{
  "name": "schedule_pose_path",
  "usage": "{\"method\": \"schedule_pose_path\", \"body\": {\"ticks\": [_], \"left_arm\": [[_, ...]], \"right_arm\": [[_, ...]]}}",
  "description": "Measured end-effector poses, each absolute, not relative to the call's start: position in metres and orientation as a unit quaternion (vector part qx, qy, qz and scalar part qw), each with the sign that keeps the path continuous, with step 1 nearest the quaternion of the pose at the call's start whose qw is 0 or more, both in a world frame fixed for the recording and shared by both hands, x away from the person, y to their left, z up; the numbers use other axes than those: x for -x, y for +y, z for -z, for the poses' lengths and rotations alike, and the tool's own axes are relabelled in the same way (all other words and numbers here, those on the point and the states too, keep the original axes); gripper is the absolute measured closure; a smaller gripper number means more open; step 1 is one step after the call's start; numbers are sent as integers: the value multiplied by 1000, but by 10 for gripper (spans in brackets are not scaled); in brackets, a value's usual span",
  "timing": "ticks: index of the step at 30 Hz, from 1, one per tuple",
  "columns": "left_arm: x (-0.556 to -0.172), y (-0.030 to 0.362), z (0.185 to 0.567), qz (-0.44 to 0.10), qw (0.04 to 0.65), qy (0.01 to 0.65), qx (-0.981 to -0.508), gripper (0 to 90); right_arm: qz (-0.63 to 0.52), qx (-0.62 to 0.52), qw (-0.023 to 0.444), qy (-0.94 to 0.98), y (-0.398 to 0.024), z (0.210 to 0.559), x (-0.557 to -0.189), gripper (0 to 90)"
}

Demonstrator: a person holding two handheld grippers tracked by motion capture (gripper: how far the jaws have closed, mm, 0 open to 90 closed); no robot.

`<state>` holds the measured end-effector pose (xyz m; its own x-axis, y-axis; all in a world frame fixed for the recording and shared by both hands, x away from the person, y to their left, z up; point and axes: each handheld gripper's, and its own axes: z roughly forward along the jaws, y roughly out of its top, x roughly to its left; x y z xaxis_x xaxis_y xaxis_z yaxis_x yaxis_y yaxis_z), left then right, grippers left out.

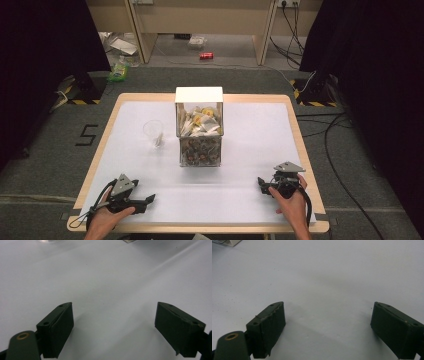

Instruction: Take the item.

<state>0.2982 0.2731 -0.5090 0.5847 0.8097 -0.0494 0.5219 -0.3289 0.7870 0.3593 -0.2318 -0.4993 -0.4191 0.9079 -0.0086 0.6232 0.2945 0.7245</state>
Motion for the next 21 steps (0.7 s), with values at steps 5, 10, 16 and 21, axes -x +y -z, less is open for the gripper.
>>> {"method": "schedule_pose_path", "body": {"ticks": [5, 10, 16, 21], "left_arm": [[-291, 274, 508, -188, 403, 418, -792, 149], [-284, 271, 510, -195, 400, 412, -795, 149], [-276, 273, 515, -205, 409, 416, -786, 150], [-268, 277, 518, -219, 419, 420, -775, 154]], "right_arm": [[-330, -494, 216, 775, -232, 499, -359, 130], [-330, -494, 216, 775, -232, 499, -359, 130], [-330, -494, 216, 775, -232, 499, -359, 130], [-330, -494, 216, 775, -232, 499, -359, 130]]}}
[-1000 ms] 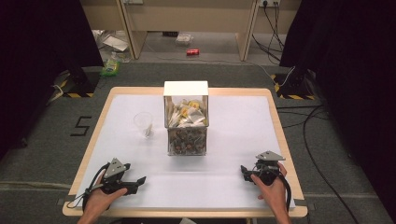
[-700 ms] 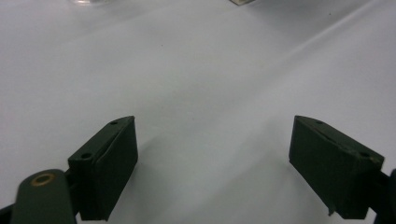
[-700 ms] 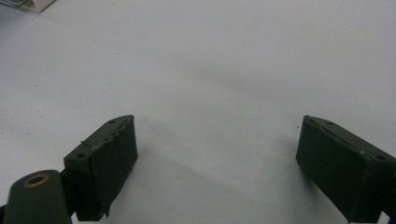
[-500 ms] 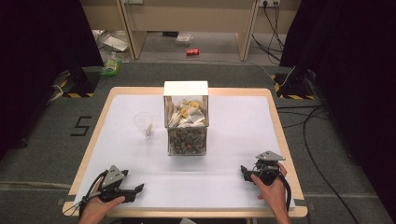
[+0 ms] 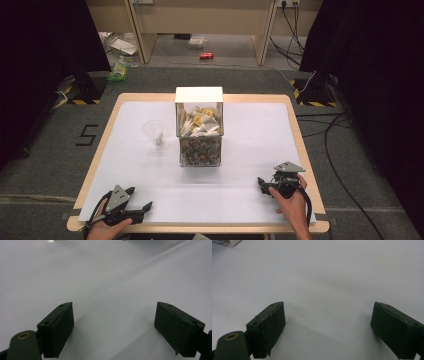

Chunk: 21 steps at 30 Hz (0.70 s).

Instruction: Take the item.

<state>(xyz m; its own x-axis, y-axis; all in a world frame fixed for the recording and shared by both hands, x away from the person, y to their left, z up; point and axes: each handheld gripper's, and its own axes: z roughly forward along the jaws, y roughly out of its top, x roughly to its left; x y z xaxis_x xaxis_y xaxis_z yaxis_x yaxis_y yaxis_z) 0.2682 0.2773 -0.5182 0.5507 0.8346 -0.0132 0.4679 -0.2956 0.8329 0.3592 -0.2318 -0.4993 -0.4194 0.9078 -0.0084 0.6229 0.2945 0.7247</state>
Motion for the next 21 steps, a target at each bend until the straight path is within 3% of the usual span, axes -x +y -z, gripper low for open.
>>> {"method": "schedule_pose_path", "body": {"ticks": [21], "left_arm": [[-240, 280, 529, -247, 448, 434, -741, 149]], "right_arm": [[-330, -494, 216, 775, -232, 499, -359, 130]]}}
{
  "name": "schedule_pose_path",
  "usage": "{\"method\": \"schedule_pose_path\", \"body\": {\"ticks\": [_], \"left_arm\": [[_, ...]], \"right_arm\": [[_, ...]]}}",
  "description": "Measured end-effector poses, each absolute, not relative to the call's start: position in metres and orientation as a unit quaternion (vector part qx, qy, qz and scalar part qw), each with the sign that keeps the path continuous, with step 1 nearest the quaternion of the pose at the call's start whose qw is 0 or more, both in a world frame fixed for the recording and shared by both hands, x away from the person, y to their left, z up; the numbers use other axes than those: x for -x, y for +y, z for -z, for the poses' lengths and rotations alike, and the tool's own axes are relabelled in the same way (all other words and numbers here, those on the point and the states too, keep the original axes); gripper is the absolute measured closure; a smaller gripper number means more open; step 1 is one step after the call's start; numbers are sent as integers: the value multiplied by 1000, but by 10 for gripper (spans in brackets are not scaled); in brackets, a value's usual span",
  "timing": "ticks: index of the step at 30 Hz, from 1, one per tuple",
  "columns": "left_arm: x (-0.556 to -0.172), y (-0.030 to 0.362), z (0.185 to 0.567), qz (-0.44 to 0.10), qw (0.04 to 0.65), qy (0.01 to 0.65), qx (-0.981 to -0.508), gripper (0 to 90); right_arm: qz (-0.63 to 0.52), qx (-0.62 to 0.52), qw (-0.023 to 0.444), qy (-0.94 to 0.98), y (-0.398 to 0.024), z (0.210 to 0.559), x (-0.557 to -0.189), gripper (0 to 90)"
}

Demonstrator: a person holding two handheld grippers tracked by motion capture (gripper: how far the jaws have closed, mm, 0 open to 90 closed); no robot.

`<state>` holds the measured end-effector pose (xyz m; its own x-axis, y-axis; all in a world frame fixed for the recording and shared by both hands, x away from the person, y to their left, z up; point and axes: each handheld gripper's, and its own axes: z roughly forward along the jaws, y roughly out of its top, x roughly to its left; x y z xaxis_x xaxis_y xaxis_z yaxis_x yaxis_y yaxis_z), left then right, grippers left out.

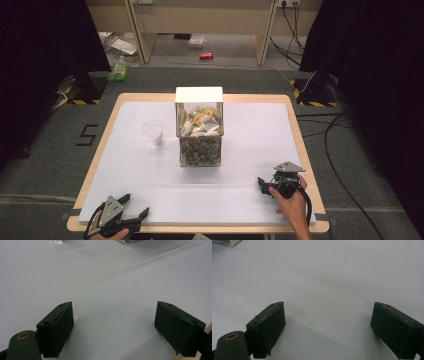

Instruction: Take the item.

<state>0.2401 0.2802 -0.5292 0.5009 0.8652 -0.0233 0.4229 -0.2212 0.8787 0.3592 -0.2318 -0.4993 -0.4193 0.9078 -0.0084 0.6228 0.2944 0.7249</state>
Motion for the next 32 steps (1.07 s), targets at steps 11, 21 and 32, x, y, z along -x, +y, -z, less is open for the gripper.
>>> {"method": "schedule_pose_path", "body": {"ticks": [11, 21, 32], "left_arm": [[-235, 280, 532, -253, 455, 433, -736, 148], [-235, 281, 533, -253, 460, 431, -734, 146], [-235, 281, 533, -253, 460, 431, -734, 146]], "right_arm": [[-330, -494, 216, 775, -232, 499, -359, 130], [-330, -494, 216, 775, -232, 499, -359, 130], [-330, -494, 216, 775, -232, 499, -359, 130]]}}
